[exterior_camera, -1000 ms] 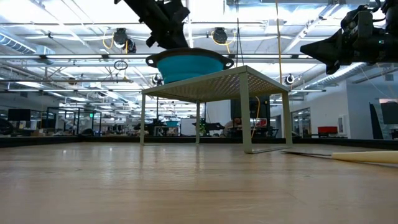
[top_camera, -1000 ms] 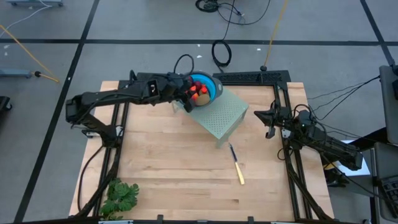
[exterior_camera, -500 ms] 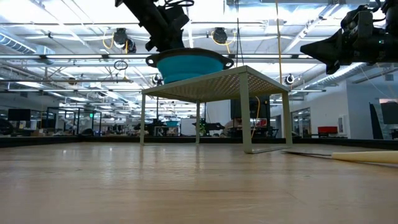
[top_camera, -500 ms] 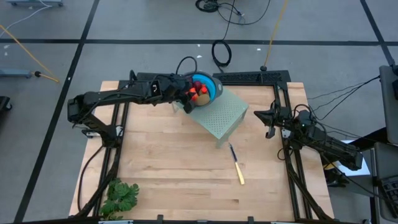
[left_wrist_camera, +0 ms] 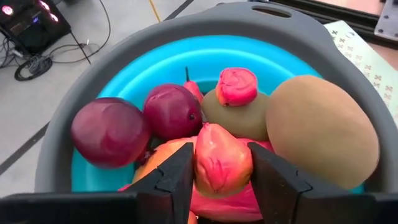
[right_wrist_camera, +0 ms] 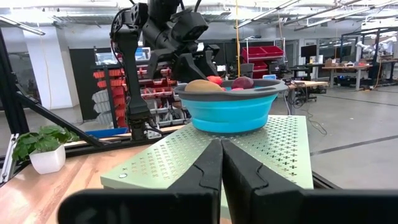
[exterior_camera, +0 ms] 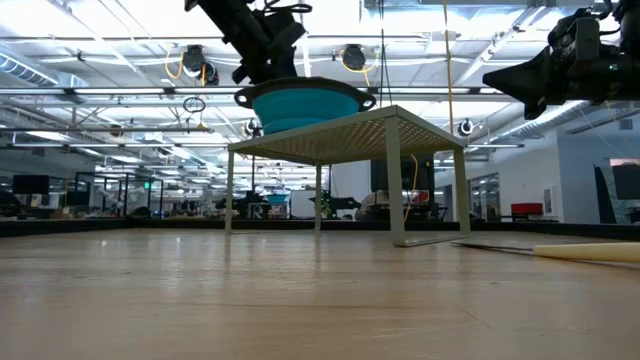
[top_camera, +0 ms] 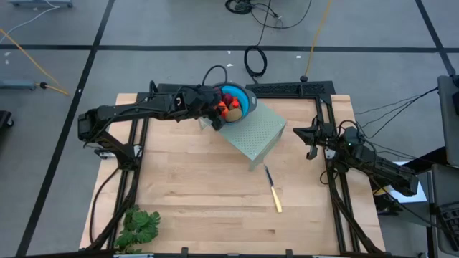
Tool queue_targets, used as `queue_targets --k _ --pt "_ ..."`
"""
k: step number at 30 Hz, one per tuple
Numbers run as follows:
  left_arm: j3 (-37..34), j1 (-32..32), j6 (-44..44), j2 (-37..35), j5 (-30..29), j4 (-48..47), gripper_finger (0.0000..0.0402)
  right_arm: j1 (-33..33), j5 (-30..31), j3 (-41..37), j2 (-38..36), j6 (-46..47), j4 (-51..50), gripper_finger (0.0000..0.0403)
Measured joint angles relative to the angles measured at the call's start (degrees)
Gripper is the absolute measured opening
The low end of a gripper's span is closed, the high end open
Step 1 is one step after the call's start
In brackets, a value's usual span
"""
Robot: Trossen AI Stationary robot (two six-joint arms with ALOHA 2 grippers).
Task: Pick & Place Fruit
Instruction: Put the pear into the blue strainer bowl on the shelf, then put the knife on the shelf
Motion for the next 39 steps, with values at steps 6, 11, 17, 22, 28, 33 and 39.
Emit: queue_targets --k 6,11,17,22,28,33,39 --pt "0.00 0.76 -3.90 0.00 0.02 -0.01 0.0166 -0.01 0.00 0.00 0.02 0.00 0.00 0.0000" --pt "0.00 1.09 -4.27 0.00 0.25 0.00 0.0176 0.00 -0.02 0.00 0.02 0.00 0.00 0.0000" --pt "0.00 1.07 -4.35 -1.17 0.33 0.48 0.0177 -0.02 -0.02 0.00 0.02 3.42 0.00 0.0000" --pt "0.00 1.07 -6.65 -3.63 0.28 1.39 0.0177 -0.01 -0.02 0.00 0.01 4.02 0.11 0.0000" --pt "0.00 0.92 -13.79 -8.59 3.92 3.21 0.0177 0.00 -0.14 0.00 0.02 4.08 -0.24 0.0000" --pt "0.00 0.61 -16.96 -12.94 7.56 3.05 0.0177 -0.02 -0.20 0.00 0.02 4.09 -0.84 0.0000" --pt "0.00 -0.95 -13.78 -16.97 7.94 2.23 0.0177 0.00 -0.20 0.00 0.02 4.09 -1.10 0.0000"
